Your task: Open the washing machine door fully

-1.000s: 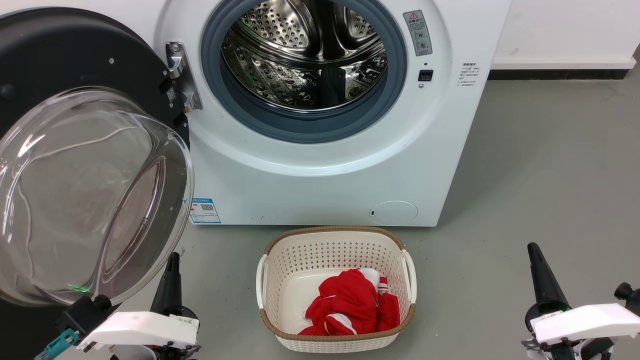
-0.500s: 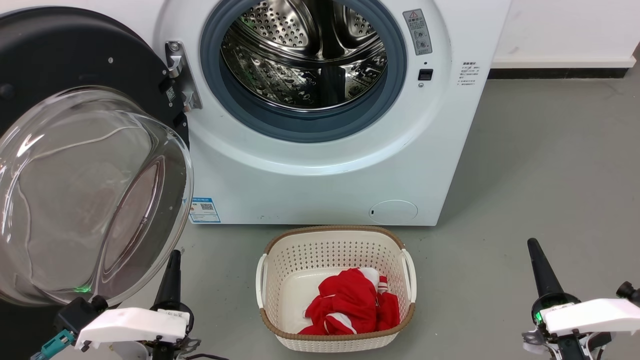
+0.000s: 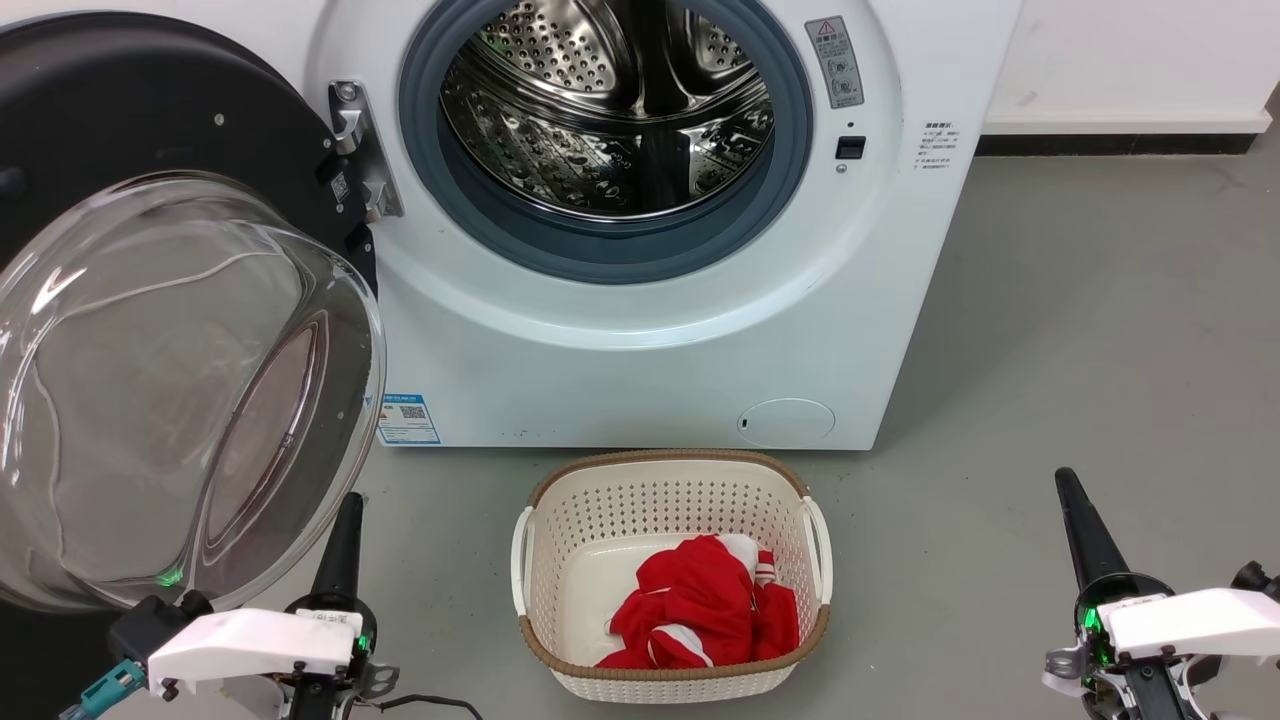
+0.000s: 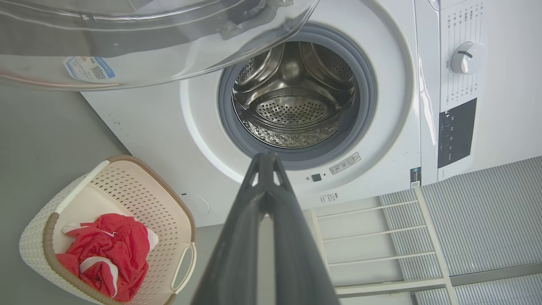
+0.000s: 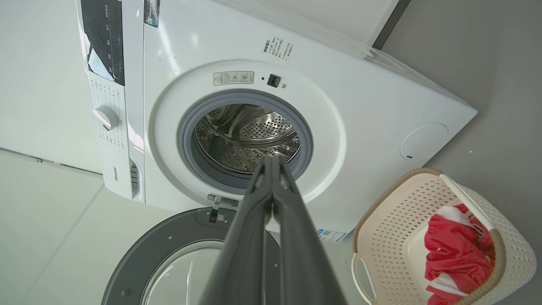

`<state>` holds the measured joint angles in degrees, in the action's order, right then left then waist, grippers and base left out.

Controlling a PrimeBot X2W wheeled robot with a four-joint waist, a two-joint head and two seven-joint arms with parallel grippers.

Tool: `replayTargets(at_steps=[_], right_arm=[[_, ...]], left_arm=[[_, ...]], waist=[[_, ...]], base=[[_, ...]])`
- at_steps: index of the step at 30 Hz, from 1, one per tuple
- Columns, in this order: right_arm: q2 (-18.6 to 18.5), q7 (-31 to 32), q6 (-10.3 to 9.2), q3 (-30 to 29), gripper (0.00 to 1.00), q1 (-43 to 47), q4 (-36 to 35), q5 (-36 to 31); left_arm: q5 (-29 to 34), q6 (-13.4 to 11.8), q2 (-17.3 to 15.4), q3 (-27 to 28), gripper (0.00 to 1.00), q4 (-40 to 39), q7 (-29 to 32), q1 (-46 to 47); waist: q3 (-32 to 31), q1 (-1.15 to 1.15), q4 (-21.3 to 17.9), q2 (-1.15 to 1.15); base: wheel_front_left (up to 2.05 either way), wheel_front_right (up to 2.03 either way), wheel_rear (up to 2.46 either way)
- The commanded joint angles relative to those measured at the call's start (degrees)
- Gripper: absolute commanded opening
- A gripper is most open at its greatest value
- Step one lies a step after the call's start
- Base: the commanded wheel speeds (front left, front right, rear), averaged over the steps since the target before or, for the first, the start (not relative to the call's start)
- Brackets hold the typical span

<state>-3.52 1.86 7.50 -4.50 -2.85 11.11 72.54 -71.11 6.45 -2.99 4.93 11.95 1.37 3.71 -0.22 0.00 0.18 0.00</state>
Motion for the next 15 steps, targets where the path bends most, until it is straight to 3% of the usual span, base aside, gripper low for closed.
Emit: replayTargets(at_steps=[1,15], right_arm=[[-0.30,0.22,-0.01,-0.11,0.00,-1.22,-0.12,1.21],[-0.22,1.70,-0.01,-0.53,0.00,-2.33,1.06,8.67]], left_arm=[[-1.23,0.26,-0.04,0.32,0.00,-0.13,0.35,1.15],[-8.93,0.65,0.03,0.82,0.00,0.76,2.24,1.81]], waist=[[0.01,0.00,0.00,0.00],[0.14,0.00,-0.06,0.00]], base=[[0.00,0.00,0.00],[0.00,0.00,0.00]])
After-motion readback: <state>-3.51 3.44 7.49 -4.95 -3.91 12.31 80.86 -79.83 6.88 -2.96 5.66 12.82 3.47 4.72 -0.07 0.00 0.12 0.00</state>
